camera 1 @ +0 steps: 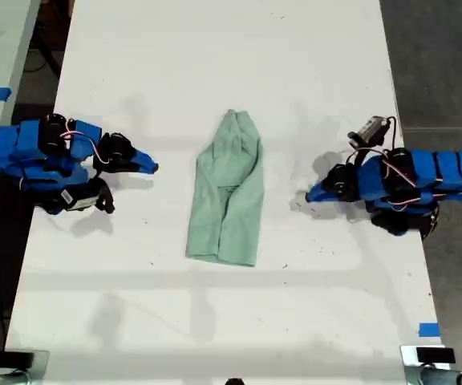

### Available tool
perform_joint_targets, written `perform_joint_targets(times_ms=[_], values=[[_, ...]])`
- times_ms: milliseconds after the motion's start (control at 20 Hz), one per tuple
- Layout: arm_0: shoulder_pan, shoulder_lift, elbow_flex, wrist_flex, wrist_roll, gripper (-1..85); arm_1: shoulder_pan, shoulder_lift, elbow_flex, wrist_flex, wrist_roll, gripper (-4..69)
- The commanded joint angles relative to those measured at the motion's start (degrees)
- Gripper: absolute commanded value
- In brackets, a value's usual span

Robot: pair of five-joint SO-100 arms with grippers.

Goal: Fold t shirt

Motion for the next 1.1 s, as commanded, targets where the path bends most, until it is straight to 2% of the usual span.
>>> perform_joint_targets(times_ms=[0,50,100,150,200,250,400,450,500,550,600,900,950,1000,1050], values=[[6.42,-26.19,-22.24,1.93,-1.76,-0.3,-6.24,-46.14,-33.57,-4.13,-3.43,-1.2],[10.02,-32.78,-26.72,1.32,-3.08,0.2,-7.91,-57.74,-45.0,-2.02,-4.39,-1.4],[13.89,-36.83,-28.92,-2.2,-3.87,3.0,-9.4,-67.68,-55.9,0.79,-4.83,-1.5],[16.79,-41.66,-32.61,-2.2,-3.87,5.6,-10.55,-75.67,-65.83,4.75,-4.92,-2.8],[19.16,-48.25,-38.58,2.02,-5.54,10.3,-11.6,-82.18,-74.44,8.61,-4.48,-0.7],[21.36,-55.37,-45.18,6.33,-7.12,14.8,-12.39,-86.57,-79.72,9.76,-5.27,2.3],[24.61,-77.08,-67.24,19.95,-9.84,22.9,-13.89,-91.85,-82.62,6.15,-7.03,6.9],[24.61,-81.83,-71.46,20.92,-9.4,23.1,-13.89,-93.16,-82.62,5.45,-7.47,7.7],[24.26,-85.08,-73.92,20.92,-8.7,22.7,-13.54,-94.66,-81.3,4.13,-5.62,9.2],[23.82,-87.63,-75.41,20.39,-8.09,22.3,-13.8,-96.06,-80.51,1.93,-4.48,19.4],[23.2,-89.82,-76.64,20.3,-7.73,22.3,-13.8,-98.09,-82.27,2.72,-4.48,21.3],[19.95,-101.34,-83.67,18.28,-4.39,20.0,-14.24,-105.91,-86.13,3.87,-4.39,23.1],[19.86,-103.54,-85.87,18.28,-3.25,16.7,-14.5,-107.31,-86.4,3.87,-3.78,23.1],[20.13,-105.29,-87.8,18.28,-2.37,7.0,-14.85,-108.54,-86.66,3.87,-3.16,23.1],[20.57,-106.35,-89.03,18.11,-2.81,-0.2,-15.29,-109.78,-86.92,3.87,-2.46,18.8]])
